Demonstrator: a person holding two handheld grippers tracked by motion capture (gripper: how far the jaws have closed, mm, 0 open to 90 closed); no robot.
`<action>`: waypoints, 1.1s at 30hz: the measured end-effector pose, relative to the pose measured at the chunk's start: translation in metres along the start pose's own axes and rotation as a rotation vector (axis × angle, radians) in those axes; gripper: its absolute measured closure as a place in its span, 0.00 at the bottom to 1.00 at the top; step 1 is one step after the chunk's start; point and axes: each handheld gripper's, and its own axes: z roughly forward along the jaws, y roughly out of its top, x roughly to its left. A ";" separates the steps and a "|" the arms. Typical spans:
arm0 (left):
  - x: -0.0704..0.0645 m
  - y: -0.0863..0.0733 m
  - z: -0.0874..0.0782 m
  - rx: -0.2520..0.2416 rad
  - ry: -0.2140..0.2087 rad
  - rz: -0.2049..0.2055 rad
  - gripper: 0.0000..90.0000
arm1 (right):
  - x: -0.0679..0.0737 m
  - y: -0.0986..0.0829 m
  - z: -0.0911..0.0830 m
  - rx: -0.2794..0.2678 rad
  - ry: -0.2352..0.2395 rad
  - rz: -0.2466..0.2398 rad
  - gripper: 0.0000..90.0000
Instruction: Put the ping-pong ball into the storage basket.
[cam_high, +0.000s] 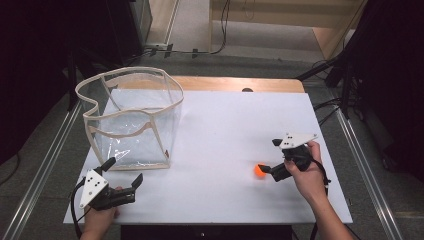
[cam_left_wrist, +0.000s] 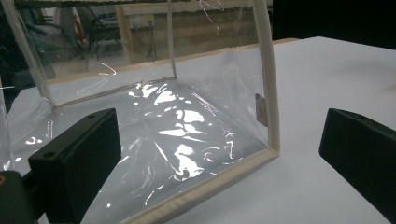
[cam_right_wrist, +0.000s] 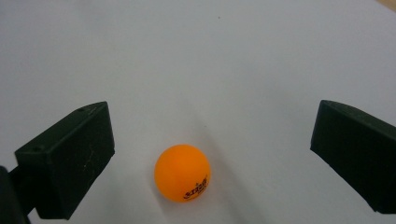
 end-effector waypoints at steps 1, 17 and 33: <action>0.000 0.000 0.000 0.000 0.000 0.000 0.00 | 0.000 0.000 0.001 0.009 0.004 0.003 0.00; 0.000 0.000 0.000 0.001 0.001 -0.001 0.00 | -0.001 0.007 0.007 0.114 0.071 -0.008 0.10; 0.000 0.000 0.000 0.002 0.001 -0.006 0.00 | 0.005 0.008 0.024 0.297 0.140 -0.061 0.13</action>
